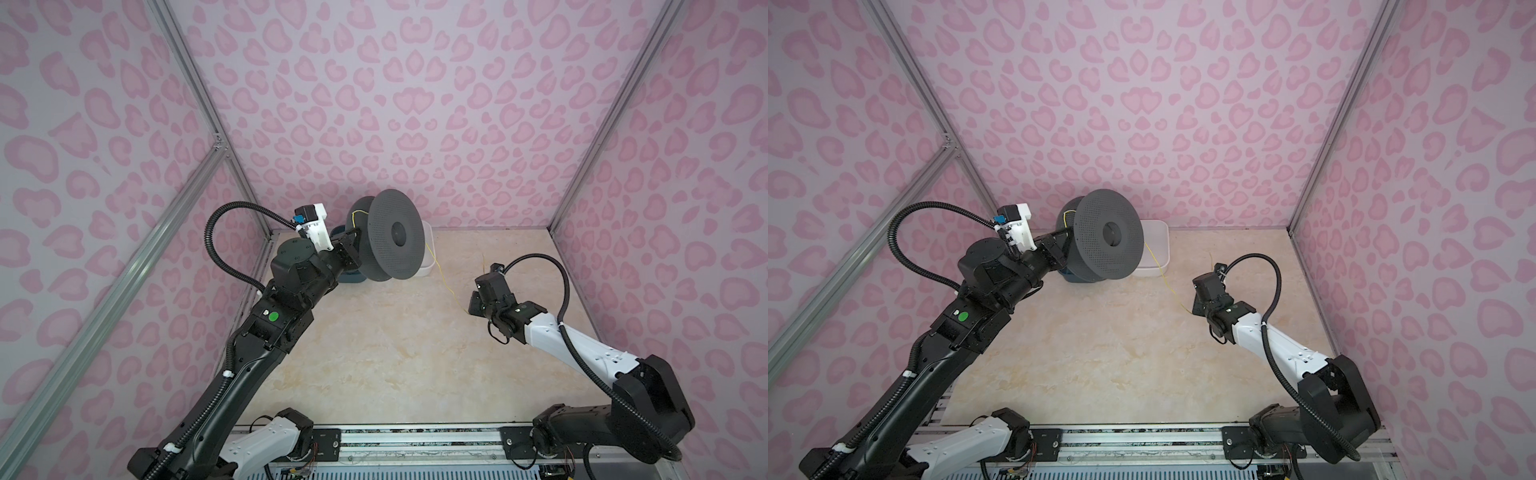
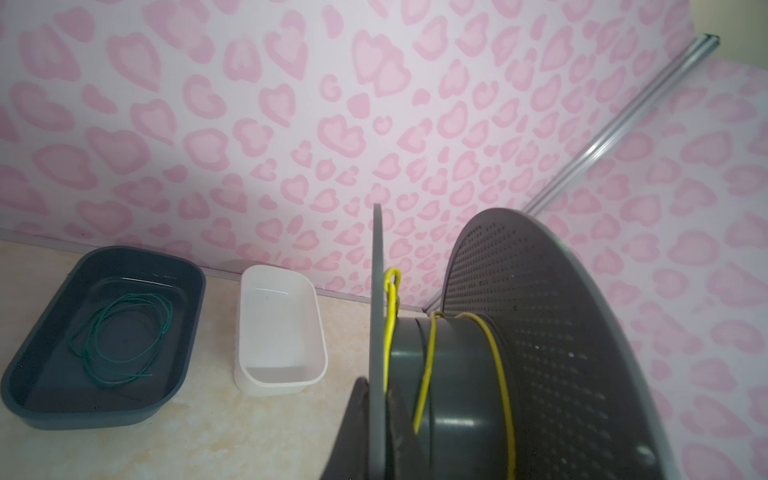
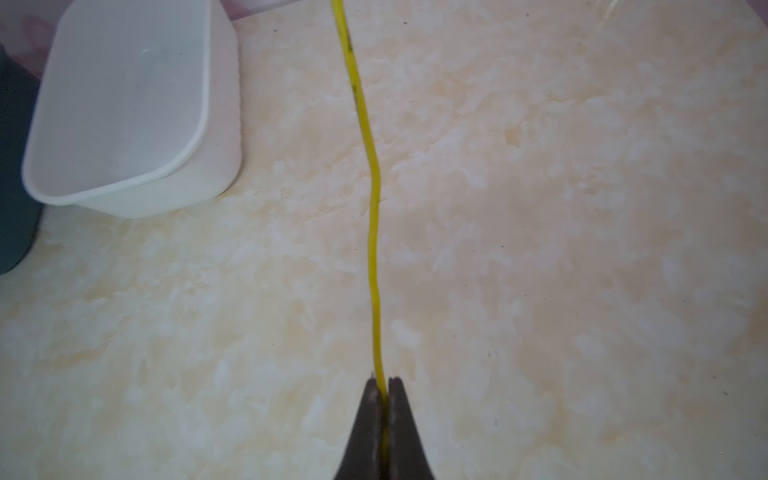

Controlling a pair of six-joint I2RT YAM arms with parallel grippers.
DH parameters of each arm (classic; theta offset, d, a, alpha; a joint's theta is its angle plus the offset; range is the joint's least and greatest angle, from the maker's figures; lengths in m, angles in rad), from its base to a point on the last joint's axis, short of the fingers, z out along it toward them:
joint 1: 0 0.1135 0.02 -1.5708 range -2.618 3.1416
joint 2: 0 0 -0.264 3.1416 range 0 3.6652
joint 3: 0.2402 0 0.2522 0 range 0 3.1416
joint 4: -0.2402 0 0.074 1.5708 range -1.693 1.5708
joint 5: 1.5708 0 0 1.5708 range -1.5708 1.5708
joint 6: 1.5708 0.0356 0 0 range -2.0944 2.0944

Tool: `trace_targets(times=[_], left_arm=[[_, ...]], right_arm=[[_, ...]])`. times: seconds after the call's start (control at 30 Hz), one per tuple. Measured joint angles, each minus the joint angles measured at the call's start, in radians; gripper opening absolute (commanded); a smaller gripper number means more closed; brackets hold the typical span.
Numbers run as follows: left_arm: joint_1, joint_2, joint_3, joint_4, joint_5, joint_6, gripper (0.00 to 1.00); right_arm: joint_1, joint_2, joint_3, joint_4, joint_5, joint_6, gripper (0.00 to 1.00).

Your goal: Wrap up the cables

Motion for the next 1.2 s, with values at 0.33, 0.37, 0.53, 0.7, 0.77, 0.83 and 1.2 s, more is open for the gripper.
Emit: trace_targets(times=[0.33, 0.37, 0.53, 0.7, 0.77, 0.83, 1.2], left_arm=[[0.023, 0.146, 0.031, 0.039, -0.305, -0.105, 0.03], [0.023, 0.17, 0.046, 0.037, -0.328, -0.104, 0.03], [0.023, 0.257, 0.072, 0.033, -0.406, -0.08, 0.03], [0.021, 0.32, 0.072, 0.014, -0.429, -0.026, 0.03], [0.021, 0.343, 0.078, -0.003, -0.426, 0.0, 0.03], [0.016, 0.363, 0.091, -0.035, -0.415, 0.041, 0.03], [-0.147, 0.306, -0.052, -0.063, -0.354, 0.332, 0.03]], right_arm=[[0.357, -0.008, 0.13, -0.106, 0.208, 0.039, 0.0], [0.393, -0.008, 0.159, -0.116, 0.234, 0.035, 0.0], [0.554, -0.003, 0.305, -0.162, 0.357, -0.011, 0.0], [0.669, 0.007, 0.422, -0.173, 0.46, -0.117, 0.0], [0.69, 0.013, 0.472, -0.177, 0.488, -0.17, 0.0], [0.697, 0.015, 0.524, -0.172, 0.504, -0.226, 0.0], [0.49, 0.073, 0.857, -0.137, 0.365, -0.463, 0.0]])
